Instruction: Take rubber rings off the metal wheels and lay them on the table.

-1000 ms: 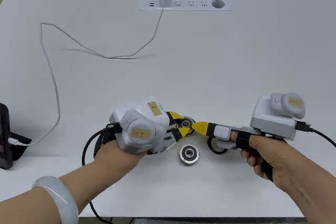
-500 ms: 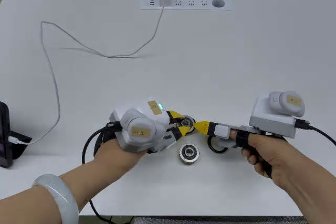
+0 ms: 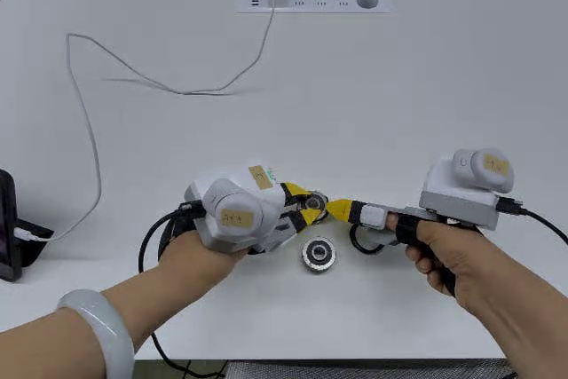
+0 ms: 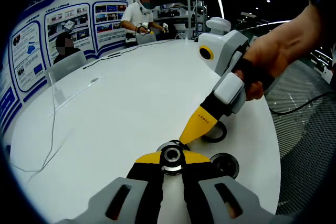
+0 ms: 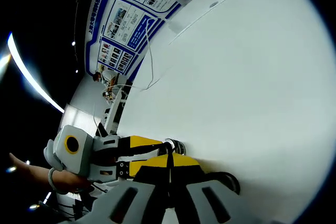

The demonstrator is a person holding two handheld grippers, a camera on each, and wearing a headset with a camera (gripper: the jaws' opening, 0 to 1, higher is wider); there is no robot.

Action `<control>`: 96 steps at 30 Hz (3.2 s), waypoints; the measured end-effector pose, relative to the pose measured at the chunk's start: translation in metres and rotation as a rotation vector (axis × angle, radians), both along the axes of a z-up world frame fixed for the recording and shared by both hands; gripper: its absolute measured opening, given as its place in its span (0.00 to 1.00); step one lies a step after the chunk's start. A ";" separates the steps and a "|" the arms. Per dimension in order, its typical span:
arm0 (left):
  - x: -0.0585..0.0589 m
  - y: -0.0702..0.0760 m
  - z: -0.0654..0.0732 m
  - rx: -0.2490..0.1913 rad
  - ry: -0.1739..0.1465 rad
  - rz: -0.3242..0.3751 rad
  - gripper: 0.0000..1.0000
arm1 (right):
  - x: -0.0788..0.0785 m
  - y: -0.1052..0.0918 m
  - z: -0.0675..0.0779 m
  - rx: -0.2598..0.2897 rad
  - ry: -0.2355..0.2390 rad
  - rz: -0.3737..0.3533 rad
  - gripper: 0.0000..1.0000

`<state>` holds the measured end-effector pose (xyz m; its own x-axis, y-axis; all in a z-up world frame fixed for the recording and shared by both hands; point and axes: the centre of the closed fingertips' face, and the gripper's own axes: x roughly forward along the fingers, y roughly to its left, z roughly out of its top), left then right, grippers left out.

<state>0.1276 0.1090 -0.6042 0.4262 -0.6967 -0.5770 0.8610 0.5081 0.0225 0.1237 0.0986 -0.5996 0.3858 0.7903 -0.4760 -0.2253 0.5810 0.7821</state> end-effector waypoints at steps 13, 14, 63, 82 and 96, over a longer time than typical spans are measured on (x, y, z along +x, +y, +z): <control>0.000 0.000 0.001 -0.003 -0.001 0.002 0.13 | 0.000 0.005 0.005 0.025 -0.001 -0.007 0.01; 0.000 0.000 0.000 -0.003 -0.001 0.002 0.13 | 0.000 0.006 0.006 0.028 -0.002 -0.005 0.01; -0.007 0.007 0.006 -0.007 -0.033 -0.013 0.32 | 0.004 0.006 0.004 0.025 -0.022 -0.017 0.02; -0.008 0.013 0.005 -0.019 -0.026 0.026 0.50 | -0.006 0.015 0.025 0.055 -0.038 -0.013 0.02; -0.011 0.018 0.011 -0.062 -0.032 0.051 0.58 | -0.021 0.012 0.043 0.109 -0.043 -0.031 0.02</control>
<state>0.1162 0.1273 -0.5927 0.4796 -0.7077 -0.5188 0.8332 0.5528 0.0161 0.1029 0.1110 -0.5568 0.4288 0.8238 -0.3707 -0.2435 0.5006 0.8307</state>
